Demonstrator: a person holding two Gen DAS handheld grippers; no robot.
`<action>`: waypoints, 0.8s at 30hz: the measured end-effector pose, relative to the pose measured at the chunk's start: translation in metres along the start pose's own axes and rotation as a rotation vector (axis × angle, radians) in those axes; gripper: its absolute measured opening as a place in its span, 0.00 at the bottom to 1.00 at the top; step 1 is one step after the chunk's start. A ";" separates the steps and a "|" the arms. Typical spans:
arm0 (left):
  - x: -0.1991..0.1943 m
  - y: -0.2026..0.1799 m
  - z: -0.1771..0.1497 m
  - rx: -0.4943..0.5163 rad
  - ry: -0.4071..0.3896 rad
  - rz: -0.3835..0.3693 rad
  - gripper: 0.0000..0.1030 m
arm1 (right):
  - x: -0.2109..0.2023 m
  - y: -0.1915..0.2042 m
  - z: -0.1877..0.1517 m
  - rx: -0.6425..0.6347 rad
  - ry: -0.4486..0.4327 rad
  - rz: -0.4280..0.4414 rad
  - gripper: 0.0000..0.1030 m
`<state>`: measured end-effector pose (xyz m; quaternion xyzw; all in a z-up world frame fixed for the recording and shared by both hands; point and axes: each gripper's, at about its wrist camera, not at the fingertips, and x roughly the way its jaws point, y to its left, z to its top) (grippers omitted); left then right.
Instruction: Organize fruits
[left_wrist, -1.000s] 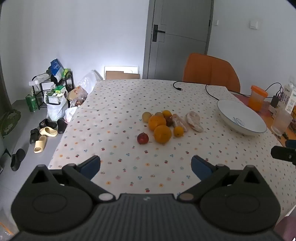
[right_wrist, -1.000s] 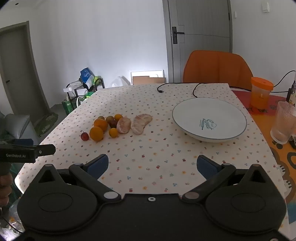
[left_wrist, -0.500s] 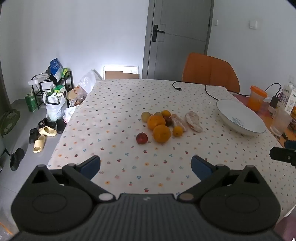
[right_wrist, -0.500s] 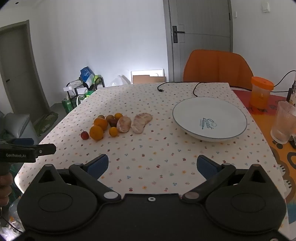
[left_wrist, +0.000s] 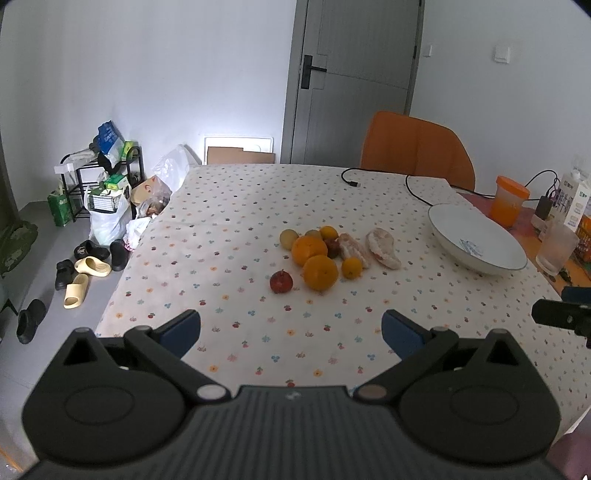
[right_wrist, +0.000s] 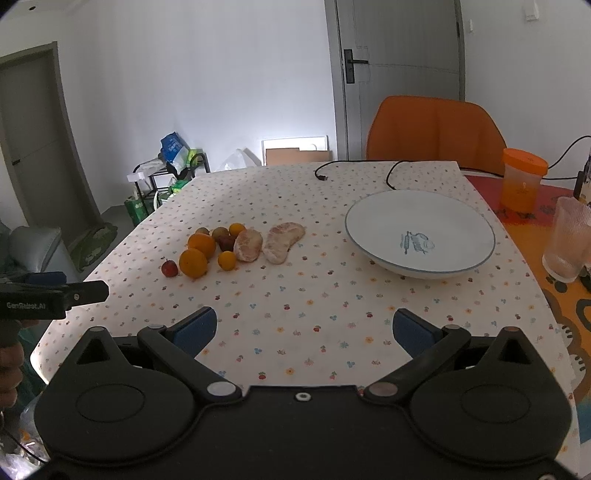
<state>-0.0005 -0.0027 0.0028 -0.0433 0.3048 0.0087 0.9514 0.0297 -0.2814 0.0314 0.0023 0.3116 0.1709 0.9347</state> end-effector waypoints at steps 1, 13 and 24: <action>0.000 0.000 0.000 0.001 0.001 0.002 1.00 | 0.000 -0.001 0.000 0.004 0.001 0.002 1.00; 0.000 0.000 0.000 -0.004 0.000 0.004 1.00 | 0.000 0.000 0.000 0.003 0.003 0.011 1.00; 0.000 0.000 0.000 -0.004 -0.001 0.005 1.00 | -0.001 0.002 0.001 -0.003 0.004 0.010 1.00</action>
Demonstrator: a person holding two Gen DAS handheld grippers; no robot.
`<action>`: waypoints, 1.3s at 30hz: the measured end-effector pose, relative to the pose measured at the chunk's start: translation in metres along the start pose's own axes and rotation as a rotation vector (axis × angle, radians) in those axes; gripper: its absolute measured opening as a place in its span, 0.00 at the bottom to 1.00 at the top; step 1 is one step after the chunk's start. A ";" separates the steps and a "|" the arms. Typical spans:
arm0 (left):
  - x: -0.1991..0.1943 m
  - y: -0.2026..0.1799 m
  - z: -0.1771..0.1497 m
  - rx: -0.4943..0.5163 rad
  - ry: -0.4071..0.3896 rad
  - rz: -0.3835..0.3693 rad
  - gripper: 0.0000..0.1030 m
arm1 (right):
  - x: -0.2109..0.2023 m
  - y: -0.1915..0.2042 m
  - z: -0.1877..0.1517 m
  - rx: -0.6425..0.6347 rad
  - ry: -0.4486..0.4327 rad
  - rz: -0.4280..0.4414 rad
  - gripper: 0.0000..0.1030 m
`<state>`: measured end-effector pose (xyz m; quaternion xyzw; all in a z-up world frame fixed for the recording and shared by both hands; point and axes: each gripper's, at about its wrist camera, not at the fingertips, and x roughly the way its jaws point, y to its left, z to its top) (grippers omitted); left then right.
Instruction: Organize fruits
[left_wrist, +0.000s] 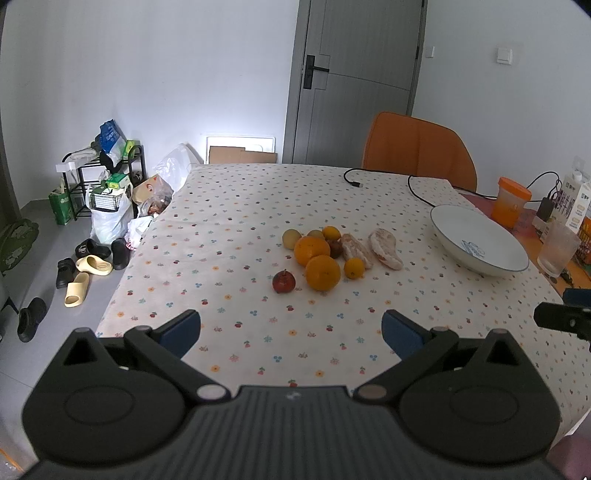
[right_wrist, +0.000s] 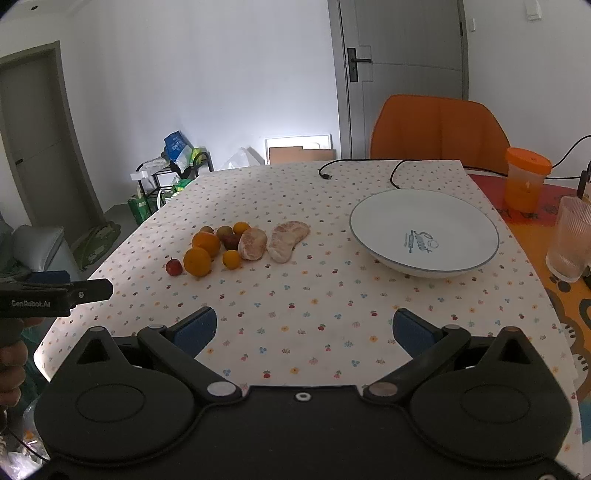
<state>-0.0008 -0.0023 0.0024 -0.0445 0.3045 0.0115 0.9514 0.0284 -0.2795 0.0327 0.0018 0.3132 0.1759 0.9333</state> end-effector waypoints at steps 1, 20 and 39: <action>0.000 0.000 0.000 0.002 0.000 0.000 1.00 | 0.000 0.000 0.000 -0.001 -0.001 0.000 1.00; 0.002 -0.001 -0.001 0.004 -0.003 0.004 1.00 | -0.001 0.002 0.001 -0.022 -0.009 0.009 1.00; 0.017 0.020 -0.009 -0.065 -0.019 -0.004 1.00 | 0.018 0.014 0.000 -0.060 -0.051 0.057 1.00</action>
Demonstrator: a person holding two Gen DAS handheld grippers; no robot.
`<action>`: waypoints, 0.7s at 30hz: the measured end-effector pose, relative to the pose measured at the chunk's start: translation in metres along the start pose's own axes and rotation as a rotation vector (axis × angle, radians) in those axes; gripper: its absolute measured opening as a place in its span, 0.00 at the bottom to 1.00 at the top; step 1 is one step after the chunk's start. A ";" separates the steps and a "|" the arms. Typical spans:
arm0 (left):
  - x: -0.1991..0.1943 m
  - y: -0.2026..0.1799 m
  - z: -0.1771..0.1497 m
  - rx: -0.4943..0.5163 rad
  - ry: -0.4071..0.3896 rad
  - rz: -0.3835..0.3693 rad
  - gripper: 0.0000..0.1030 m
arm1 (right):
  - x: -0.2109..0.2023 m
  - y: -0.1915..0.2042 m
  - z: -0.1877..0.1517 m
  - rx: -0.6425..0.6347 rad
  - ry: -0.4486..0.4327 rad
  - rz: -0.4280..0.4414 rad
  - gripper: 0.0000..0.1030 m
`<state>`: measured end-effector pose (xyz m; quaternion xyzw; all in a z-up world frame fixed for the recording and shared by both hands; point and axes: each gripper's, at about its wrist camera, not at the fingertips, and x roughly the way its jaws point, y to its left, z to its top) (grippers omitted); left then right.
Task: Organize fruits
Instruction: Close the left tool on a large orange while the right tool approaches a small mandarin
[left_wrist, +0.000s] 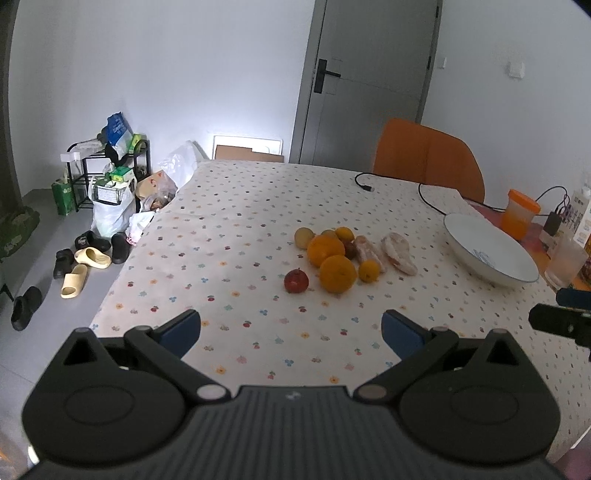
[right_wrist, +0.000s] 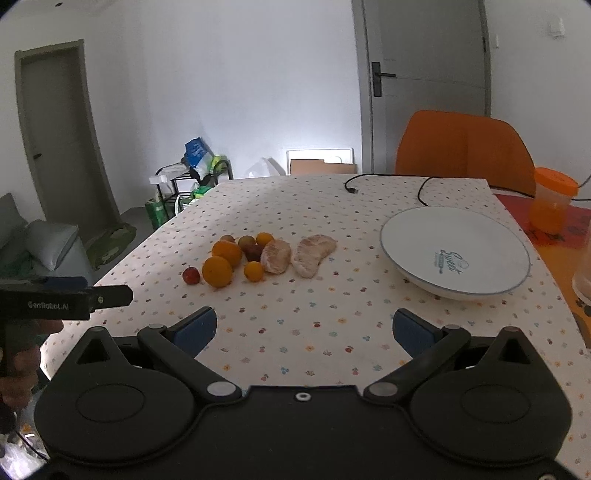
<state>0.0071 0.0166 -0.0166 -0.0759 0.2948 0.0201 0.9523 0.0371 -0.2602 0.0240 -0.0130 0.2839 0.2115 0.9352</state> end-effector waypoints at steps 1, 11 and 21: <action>0.002 0.002 0.000 -0.007 0.001 -0.001 1.00 | 0.002 0.000 0.000 -0.002 0.002 0.001 1.00; 0.024 0.019 -0.008 -0.073 0.009 -0.025 0.98 | 0.027 -0.005 -0.001 0.030 0.028 0.062 0.98; 0.039 0.015 -0.004 -0.085 0.005 -0.037 0.92 | 0.049 -0.008 0.003 0.042 0.017 0.098 0.80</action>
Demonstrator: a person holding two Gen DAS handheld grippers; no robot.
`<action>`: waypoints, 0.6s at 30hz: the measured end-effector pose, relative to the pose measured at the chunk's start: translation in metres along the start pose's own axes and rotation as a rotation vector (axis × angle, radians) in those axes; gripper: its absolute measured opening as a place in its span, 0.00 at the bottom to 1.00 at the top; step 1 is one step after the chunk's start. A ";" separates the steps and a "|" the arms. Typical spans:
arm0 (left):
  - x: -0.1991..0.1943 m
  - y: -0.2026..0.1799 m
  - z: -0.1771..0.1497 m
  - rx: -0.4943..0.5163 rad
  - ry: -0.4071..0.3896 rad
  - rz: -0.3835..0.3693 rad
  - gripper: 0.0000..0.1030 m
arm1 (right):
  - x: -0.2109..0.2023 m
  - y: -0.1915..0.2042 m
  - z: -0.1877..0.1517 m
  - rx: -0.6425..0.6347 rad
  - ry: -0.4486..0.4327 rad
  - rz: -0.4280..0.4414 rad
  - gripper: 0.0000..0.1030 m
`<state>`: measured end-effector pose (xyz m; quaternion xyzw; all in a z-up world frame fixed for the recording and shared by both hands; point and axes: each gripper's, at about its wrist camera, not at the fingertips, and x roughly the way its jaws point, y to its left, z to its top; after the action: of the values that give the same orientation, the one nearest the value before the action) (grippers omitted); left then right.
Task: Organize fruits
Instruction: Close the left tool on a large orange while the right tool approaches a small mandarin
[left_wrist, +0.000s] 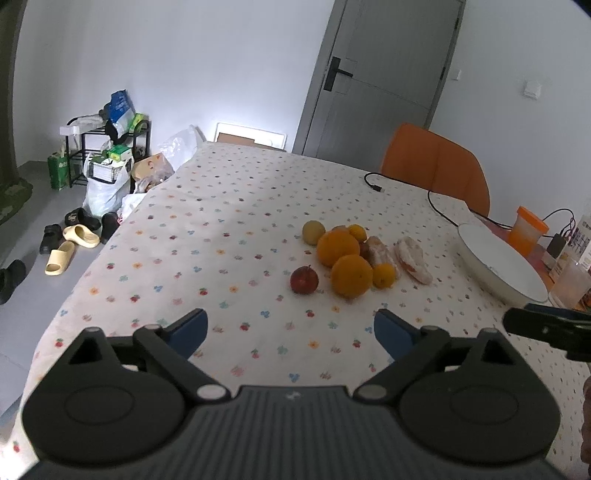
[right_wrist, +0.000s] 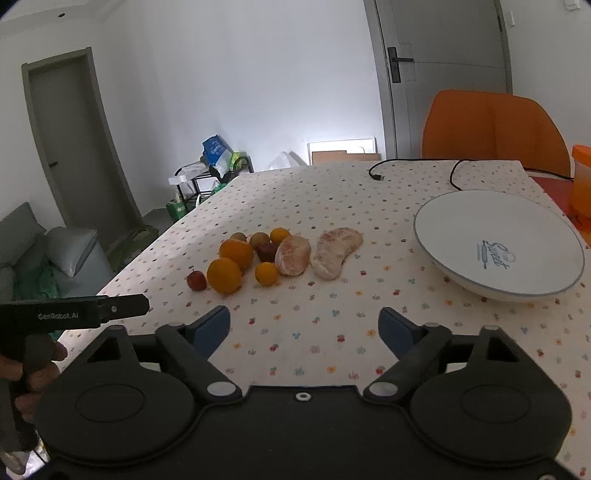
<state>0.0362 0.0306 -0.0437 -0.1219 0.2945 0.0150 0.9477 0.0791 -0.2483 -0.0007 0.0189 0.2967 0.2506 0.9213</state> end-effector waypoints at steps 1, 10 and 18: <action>0.001 -0.001 0.001 0.002 -0.002 -0.002 0.91 | 0.002 -0.001 0.001 0.001 0.002 0.003 0.77; 0.019 -0.012 0.009 0.001 0.009 -0.023 0.85 | 0.023 -0.003 0.007 0.013 0.006 0.041 0.64; 0.038 -0.015 0.014 -0.032 0.029 -0.062 0.62 | 0.044 -0.009 0.008 0.033 0.023 0.048 0.60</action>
<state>0.0770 0.0179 -0.0510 -0.1464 0.3038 -0.0114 0.9413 0.1186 -0.2346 -0.0191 0.0383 0.3107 0.2680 0.9111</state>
